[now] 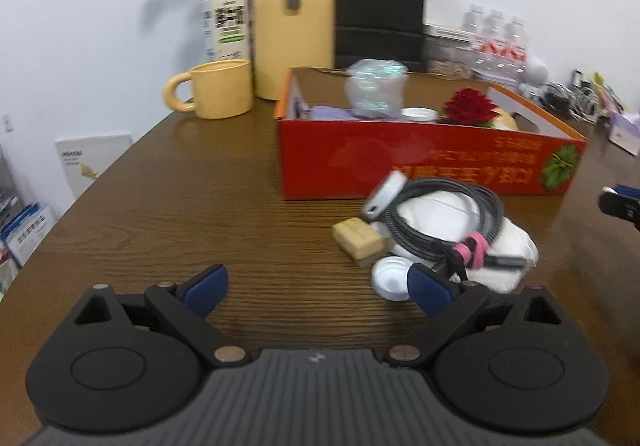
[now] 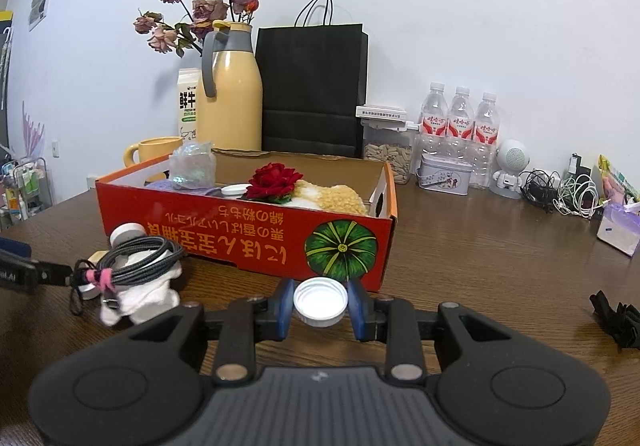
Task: Organize objects
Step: 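Grasp another white bottle cap with the left tool while the right tool holds its cap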
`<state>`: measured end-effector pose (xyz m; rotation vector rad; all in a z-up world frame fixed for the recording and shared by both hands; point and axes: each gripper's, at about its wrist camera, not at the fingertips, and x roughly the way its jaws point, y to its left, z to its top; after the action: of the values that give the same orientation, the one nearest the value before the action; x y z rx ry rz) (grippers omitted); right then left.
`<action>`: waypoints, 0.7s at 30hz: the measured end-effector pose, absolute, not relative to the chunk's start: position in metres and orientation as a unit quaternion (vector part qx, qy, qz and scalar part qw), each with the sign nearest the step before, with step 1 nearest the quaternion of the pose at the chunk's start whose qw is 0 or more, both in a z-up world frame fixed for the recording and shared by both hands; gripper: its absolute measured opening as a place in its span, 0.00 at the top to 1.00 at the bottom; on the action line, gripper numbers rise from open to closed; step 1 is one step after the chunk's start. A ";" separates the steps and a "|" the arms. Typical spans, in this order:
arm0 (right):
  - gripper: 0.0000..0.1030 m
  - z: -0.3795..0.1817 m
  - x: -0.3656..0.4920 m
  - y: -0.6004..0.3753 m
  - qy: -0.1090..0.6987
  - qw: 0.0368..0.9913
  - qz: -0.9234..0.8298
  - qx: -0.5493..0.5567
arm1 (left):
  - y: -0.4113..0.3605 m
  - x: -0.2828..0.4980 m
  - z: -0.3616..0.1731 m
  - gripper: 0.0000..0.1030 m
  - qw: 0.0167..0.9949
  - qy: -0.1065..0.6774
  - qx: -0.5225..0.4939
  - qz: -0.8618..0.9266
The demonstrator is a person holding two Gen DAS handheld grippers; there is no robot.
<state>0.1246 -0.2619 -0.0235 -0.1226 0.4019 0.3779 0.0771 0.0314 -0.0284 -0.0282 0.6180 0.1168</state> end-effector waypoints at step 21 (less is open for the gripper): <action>0.73 -0.024 0.125 -0.263 0.198 0.961 0.183 -0.057 | 0.012 0.082 -0.029 0.71 0.957 0.290 -0.004 0.014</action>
<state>0.1252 -0.2628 -0.0243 -0.1152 0.4018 0.3713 0.0819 0.0123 -0.0292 -0.0082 0.5878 0.0287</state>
